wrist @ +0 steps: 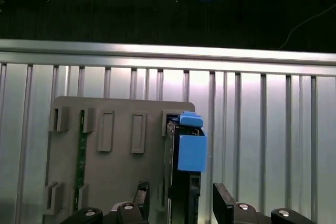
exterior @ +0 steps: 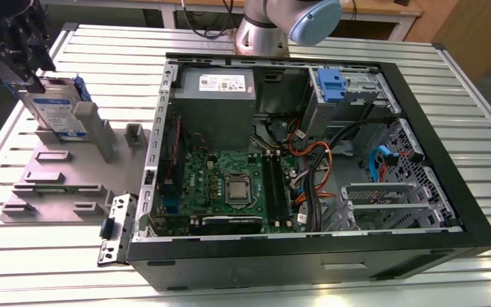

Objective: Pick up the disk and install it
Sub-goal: 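Pick up the disk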

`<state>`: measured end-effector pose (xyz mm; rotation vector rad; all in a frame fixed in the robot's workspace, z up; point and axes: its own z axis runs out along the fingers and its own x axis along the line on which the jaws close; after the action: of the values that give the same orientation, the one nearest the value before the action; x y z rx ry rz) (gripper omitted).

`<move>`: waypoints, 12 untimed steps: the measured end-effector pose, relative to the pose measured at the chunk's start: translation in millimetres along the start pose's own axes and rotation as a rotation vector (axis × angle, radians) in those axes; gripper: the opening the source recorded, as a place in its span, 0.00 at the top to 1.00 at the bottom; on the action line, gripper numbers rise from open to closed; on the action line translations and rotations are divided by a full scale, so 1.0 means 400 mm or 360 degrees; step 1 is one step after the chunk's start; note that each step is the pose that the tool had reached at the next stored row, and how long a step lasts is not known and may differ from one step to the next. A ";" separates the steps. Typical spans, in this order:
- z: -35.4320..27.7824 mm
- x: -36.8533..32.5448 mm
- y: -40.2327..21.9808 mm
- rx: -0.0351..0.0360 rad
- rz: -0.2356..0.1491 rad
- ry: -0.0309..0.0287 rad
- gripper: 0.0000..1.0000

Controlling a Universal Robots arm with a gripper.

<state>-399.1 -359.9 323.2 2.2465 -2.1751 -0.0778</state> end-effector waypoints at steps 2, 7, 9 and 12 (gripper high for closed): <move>0.005 0.000 0.000 0.0000 -0.0015 0.00006 0.41; 0.019 0.001 -0.001 -0.0001 -0.0026 0.00012 0.41; 0.025 0.001 -0.001 -0.0001 -0.0029 0.00013 0.41; 0.036 0.001 -0.001 -0.0001 -0.0034 0.00014 0.41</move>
<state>-399.2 -359.9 308.9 2.2694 -2.1505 -0.0777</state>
